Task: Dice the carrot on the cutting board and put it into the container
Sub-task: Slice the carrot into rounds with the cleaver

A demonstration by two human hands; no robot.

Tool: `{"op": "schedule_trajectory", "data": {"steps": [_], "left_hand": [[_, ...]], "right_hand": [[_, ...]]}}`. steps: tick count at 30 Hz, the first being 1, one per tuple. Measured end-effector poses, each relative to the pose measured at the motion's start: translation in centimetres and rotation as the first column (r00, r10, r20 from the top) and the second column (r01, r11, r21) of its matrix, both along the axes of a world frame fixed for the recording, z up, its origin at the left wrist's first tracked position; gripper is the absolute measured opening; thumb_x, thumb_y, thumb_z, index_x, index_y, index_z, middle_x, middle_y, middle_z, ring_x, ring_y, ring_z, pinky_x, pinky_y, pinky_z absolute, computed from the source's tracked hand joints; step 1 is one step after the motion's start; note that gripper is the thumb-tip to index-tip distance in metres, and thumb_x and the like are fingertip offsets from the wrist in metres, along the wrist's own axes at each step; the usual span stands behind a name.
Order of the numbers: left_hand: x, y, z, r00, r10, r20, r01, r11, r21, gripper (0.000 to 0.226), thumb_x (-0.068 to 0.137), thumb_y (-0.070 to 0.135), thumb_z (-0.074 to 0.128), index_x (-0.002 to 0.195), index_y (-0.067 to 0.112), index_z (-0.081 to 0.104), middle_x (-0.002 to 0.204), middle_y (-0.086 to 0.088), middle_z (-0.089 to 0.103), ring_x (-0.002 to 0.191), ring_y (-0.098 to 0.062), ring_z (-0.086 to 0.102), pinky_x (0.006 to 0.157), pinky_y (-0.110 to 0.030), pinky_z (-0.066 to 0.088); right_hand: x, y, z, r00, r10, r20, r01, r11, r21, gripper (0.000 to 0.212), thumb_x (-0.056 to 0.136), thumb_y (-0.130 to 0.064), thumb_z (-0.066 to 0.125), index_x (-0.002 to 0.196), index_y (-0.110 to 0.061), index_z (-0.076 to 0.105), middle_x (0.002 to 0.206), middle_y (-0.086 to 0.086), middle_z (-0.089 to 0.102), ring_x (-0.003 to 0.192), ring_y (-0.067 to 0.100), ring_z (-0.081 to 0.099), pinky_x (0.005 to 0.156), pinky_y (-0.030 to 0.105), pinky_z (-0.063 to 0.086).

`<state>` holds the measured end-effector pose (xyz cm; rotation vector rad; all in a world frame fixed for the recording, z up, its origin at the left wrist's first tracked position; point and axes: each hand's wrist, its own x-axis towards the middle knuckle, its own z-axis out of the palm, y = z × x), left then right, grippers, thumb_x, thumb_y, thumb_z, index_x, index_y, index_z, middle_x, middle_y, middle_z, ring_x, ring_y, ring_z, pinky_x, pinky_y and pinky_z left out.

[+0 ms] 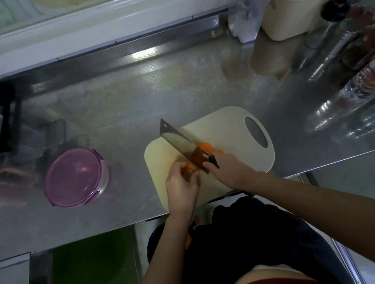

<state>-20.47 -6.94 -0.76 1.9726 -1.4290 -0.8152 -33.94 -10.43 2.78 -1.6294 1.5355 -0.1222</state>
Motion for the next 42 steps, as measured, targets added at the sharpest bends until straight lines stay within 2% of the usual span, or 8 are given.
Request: {"op": "schedule_trajectory", "data": {"steps": [6,10,15,20,27,31,36,42], "left_hand": [[0.1,-0.1,0.2,0.999,0.032,-0.041,-0.033,0.999,-0.036,0.020,0.077,0.013,0.073,0.088,0.016,0.056,0.088,0.005,0.060,0.080,-0.007,0.053,0.070,-0.001,0.034],[0.3,-0.2,-0.1,0.999,0.029,-0.025,-0.029,0.999,-0.023,0.022,0.075,0.016,0.075,0.089,0.015,0.058,0.091,0.005,0.059,0.081,-0.007,0.052,0.072,-0.006,0.034],[1.0,-0.5,-0.5,0.997,-0.069,0.029,0.070,0.997,-0.018,0.012,0.076,0.009,0.073,0.082,0.010,0.063,0.093,0.003,0.049,0.081,-0.006,0.047,0.074,0.000,0.032],[1.4,-0.8,0.2,0.999,0.023,0.039,-0.024,1.000,0.011,0.012,0.086,0.022,0.063,0.086,0.011,0.059,0.080,0.006,0.054,0.072,-0.009,0.049,0.062,-0.013,0.031],[0.6,-1.3,1.1,0.982,0.106,-0.159,-0.087,0.989,0.123,0.036,0.074,0.019,0.077,0.103,0.019,0.057,0.074,0.013,0.056,0.071,-0.004,0.054,0.068,-0.010,0.040],[0.6,-1.1,0.5,0.985,0.081,-0.149,-0.066,0.993,0.100,0.028,0.073,0.015,0.077,0.098,0.016,0.063,0.080,0.008,0.062,0.073,-0.004,0.057,0.074,-0.017,0.048],[0.3,-0.9,0.5,0.987,0.091,-0.135,-0.083,0.995,0.062,0.026,0.075,0.016,0.075,0.098,0.016,0.062,0.087,0.007,0.063,0.076,-0.003,0.057,0.063,0.001,0.039],[0.0,-0.3,0.2,0.975,0.118,-0.187,-0.117,0.993,0.017,0.018,0.075,0.011,0.075,0.088,0.014,0.063,0.077,0.008,0.063,0.070,0.006,0.056,0.065,0.000,0.040]], "right_hand": [[-1.3,0.5,0.5,0.999,-0.022,0.029,0.023,1.000,-0.011,0.033,0.097,-0.035,0.044,0.111,-0.006,0.053,0.102,0.015,0.062,0.095,0.029,0.057,0.085,0.037,0.043],[-1.4,0.9,1.0,0.999,-0.004,0.036,0.006,0.999,-0.043,0.033,0.096,-0.035,0.046,0.114,-0.008,0.053,0.101,0.013,0.063,0.094,0.029,0.058,0.086,0.039,0.046],[-1.5,1.2,1.1,0.998,0.000,0.062,0.001,1.000,-0.008,0.032,0.096,-0.034,0.045,0.117,-0.010,0.050,0.103,0.011,0.063,0.095,0.027,0.059,0.087,0.038,0.047],[-1.2,1.5,1.0,1.000,0.012,0.016,-0.012,0.999,-0.037,0.031,0.097,-0.032,0.046,0.114,-0.007,0.052,0.104,0.013,0.062,0.096,0.028,0.058,0.088,0.038,0.046],[0.1,1.1,0.8,1.000,0.013,-0.026,-0.013,1.000,-0.010,0.030,0.097,-0.030,0.046,0.106,-0.002,0.052,0.097,0.008,0.047,0.083,0.017,0.044,0.063,0.021,0.025],[0.4,0.9,0.6,0.999,0.024,-0.042,-0.023,0.999,0.026,0.034,0.097,-0.032,0.045,0.109,-0.001,0.051,0.108,0.017,0.053,0.093,0.026,0.052,0.072,0.027,0.033],[0.1,1.1,1.2,1.000,0.003,-0.021,-0.003,1.000,0.012,0.032,0.097,-0.032,0.045,0.107,-0.002,0.052,0.099,0.012,0.056,0.085,0.022,0.051,0.073,0.029,0.037],[-1.1,1.6,1.7,1.000,-0.015,0.026,0.015,1.000,-0.011,0.030,0.097,-0.031,0.045,0.110,-0.005,0.052,0.097,0.012,0.060,0.090,0.027,0.057,0.081,0.034,0.043]]}}
